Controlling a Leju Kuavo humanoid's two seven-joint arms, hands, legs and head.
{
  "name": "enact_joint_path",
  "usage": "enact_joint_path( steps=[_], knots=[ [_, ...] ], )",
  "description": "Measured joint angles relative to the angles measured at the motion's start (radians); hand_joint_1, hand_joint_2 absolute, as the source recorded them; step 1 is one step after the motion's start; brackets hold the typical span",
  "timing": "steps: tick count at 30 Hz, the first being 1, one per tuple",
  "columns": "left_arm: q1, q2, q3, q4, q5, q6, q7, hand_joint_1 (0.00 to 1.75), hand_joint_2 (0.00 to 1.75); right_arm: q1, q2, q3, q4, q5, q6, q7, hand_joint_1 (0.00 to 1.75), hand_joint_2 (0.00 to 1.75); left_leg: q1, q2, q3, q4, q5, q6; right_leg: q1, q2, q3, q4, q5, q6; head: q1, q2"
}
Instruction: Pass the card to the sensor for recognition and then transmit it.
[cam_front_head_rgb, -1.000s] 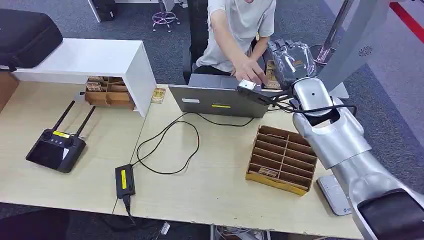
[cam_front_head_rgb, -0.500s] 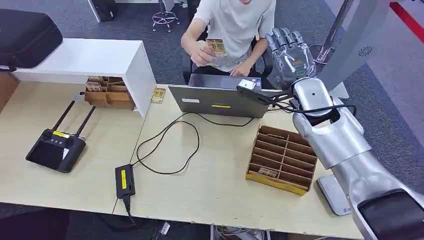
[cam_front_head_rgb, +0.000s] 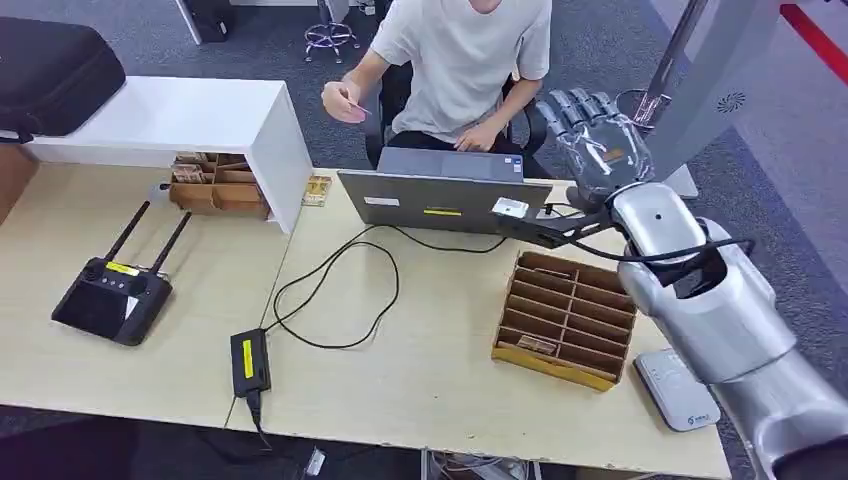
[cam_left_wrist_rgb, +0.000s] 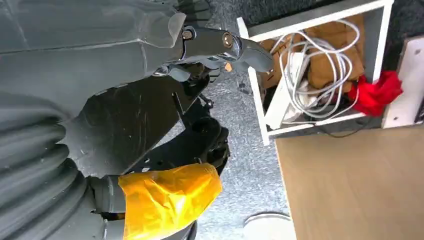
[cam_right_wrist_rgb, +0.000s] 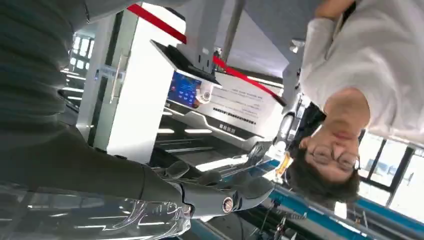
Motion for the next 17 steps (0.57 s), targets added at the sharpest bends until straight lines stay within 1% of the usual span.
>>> enact_joint_path(
  steps=[3,8,9,13,17],
  knots=[
    [0.013,0.006,0.012,0.0,0.015,0.0,-0.019,0.0,1.75,0.028,-0.106,0.004,-0.12,-0.072,0.077,-0.001,0.0,1.75,0.0,0.0,0.0,0.0,0.0,0.0,0.0,0.0,0.0,0.0,0.0,0.0,0.0,0.0],
    [0.034,0.013,0.04,0.0,0.043,0.002,-0.05,0.0,1.75,0.114,-0.317,-0.011,-0.354,-0.191,0.126,0.013,0.0,1.75,0.0,-0.001,-0.001,0.001,-0.001,0.001,0.0,-0.001,-0.001,-0.001,-0.001,0.001,0.0,0.0],
    [0.038,0.014,0.048,0.0,0.05,0.002,-0.056,0.0,1.75,0.142,-0.369,-0.024,-0.409,-0.215,0.128,0.017,0.0,1.75,0.0,-0.001,-0.002,0.001,-0.001,0.001,0.0,-0.001,-0.001,-0.001,-0.001,0.001,0.0,0.0],
    [0.053,0.018,0.069,0.0,0.07,0.002,-0.074,0.0,1.75,0.267,-0.533,-0.08,-0.583,-0.277,0.113,0.04,0.0,1.75,0.0,-0.001,-0.003,0.0,-0.003,0.001,0.0,-0.001,-0.002,-0.001,-0.001,0.001,0.0,0.0],
    [0.064,0.019,0.087,0.0,0.085,0.0,-0.088,0.0,1.75,0.475,-0.678,-0.189,-0.74,-0.292,0.072,0.075,0.0,1.75,0.0,-0.001,-0.003,0.0,-0.003,0.002,0.0,-0.001,-0.003,-0.001,-0.002,0.001,-0.001,0.0]
  ],
)
